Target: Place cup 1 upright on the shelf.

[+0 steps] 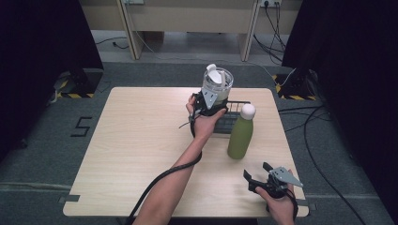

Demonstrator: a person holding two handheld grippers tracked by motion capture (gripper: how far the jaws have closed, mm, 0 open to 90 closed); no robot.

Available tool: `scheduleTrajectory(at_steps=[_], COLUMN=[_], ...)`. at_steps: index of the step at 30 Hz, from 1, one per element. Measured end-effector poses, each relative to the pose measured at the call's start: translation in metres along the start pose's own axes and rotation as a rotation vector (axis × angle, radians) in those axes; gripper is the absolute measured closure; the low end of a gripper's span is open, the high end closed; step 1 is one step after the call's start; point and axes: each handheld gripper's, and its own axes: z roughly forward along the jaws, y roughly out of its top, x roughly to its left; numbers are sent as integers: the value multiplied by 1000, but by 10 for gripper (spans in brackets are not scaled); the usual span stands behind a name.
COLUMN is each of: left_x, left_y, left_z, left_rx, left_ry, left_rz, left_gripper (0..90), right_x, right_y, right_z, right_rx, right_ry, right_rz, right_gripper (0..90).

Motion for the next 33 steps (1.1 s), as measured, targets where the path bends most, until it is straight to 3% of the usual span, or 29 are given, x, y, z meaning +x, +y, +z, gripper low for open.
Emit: scheduleTrajectory(at_steps=[16, 21, 25, 33], left_x=[1, 4, 10, 11], left_y=[-7, -10, -12, -12], left_z=[3, 3, 1, 2], left_rx=[16, 10, 4, 1], left_ry=[-2, -2, -16, -44], left_rz=[-12, -47, -77, -76], left_gripper=[96, 95, 92, 82], right_x=[1, 1, 1, 2], right_y=[0, 0, 0, 0], right_z=[0, 0, 0, 1], right_rx=[6, 4, 8, 13], right_ry=[3, 6, 11, 20], right_rz=[5, 1, -7, -20], right_gripper=[112, 112, 111, 82])
